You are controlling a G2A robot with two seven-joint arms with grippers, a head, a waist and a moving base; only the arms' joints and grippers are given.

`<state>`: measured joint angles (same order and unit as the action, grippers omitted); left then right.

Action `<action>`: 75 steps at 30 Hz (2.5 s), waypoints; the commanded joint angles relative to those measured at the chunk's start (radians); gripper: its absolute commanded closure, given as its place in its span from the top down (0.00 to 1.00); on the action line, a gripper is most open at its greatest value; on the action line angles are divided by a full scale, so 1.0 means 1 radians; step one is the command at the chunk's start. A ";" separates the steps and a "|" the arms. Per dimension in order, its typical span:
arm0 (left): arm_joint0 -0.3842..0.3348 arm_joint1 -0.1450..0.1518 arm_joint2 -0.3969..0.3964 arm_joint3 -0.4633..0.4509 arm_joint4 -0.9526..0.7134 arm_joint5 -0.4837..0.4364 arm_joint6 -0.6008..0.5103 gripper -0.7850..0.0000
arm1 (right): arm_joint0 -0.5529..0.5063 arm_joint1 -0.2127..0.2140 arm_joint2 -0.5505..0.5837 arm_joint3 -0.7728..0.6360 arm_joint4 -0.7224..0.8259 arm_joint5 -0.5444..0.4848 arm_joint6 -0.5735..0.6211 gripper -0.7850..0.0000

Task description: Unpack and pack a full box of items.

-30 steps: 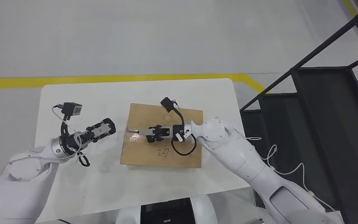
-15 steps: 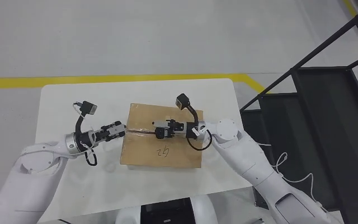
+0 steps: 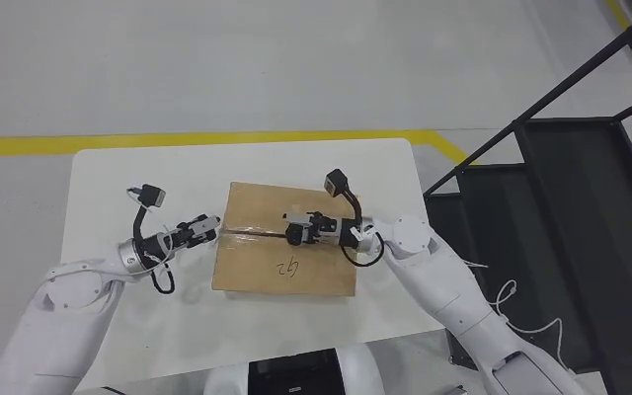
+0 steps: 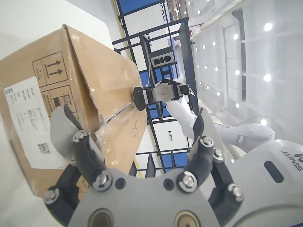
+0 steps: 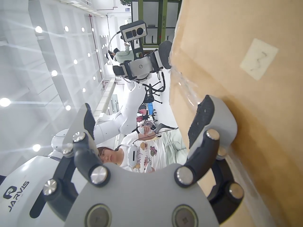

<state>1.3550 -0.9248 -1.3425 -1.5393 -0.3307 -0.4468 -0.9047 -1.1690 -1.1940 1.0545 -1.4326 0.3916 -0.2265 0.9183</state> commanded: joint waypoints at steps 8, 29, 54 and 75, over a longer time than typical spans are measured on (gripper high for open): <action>-0.026 -0.012 0.034 0.072 -0.023 -0.029 0.007 1.00 | -0.074 0.024 0.057 -0.042 -0.072 0.019 0.013 1.00; -0.108 -0.040 0.118 0.162 -0.040 -0.057 -0.013 1.00 | -0.275 0.088 0.284 -0.177 -0.142 0.039 0.042 1.00; -0.110 -0.046 0.108 0.158 -0.024 -0.056 -0.013 1.00 | -0.438 0.131 0.506 -0.258 -0.139 0.018 0.011 1.00; 0.099 -0.017 -0.132 -0.018 -0.071 -0.167 0.130 1.00 | -0.426 0.128 0.555 -0.328 -0.203 -0.480 -0.159 1.00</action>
<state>1.4466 -0.9412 -1.4675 -1.5535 -0.4008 -0.6066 -0.7884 -1.5957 -1.0656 1.6100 -1.7609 0.1901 -0.7074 0.7637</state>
